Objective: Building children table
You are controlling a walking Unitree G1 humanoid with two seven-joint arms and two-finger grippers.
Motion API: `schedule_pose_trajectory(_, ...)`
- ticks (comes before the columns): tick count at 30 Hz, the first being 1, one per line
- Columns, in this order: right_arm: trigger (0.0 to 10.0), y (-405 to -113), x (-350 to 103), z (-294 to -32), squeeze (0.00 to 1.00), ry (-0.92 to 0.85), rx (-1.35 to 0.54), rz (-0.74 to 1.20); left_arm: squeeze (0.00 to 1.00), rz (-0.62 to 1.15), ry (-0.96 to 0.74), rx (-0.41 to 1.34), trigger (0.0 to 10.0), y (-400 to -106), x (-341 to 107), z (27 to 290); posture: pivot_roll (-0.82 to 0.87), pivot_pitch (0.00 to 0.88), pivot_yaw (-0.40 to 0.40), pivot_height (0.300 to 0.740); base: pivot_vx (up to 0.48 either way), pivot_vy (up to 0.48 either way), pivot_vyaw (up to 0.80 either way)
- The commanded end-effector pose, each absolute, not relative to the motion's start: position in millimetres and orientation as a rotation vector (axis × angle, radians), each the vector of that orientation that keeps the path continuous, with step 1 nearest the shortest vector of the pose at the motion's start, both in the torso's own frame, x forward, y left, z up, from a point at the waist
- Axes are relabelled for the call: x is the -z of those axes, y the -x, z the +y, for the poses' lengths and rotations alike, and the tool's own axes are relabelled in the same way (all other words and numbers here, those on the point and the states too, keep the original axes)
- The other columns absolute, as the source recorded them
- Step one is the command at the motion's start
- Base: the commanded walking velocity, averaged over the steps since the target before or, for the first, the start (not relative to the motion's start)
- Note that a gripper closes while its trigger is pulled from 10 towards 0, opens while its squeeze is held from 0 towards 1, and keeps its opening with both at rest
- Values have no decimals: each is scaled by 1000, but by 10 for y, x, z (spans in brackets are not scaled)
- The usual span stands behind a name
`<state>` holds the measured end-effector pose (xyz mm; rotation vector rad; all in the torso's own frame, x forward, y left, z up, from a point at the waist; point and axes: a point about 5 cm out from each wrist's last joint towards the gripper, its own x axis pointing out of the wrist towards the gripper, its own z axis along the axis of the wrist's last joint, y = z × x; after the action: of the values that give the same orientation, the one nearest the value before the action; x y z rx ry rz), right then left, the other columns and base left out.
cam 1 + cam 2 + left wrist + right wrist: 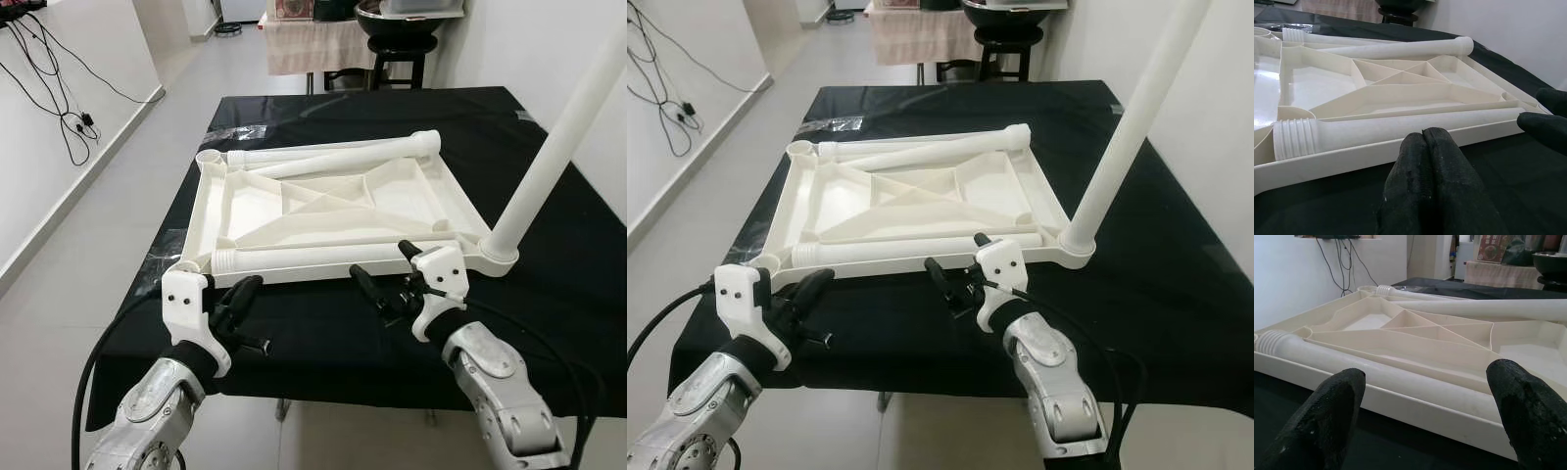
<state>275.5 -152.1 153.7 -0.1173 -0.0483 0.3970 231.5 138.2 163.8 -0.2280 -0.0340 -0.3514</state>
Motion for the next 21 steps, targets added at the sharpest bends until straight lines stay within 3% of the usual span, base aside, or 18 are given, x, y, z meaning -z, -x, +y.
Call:
schedule_pose_trajectory(1,10000,-2756,-1523,-1508,0,107,-399,-54,0,-24,213,356,10000,-2319,-1610,1398,-57,88,29,740,0,0,0)
schedule_pose_trajectory(21,10000,-2763,-1527,-1505,0,113,-415,-51,0,-28,209,360,10000,-2322,-1619,1393,-56,90,24,740,0,0,0)
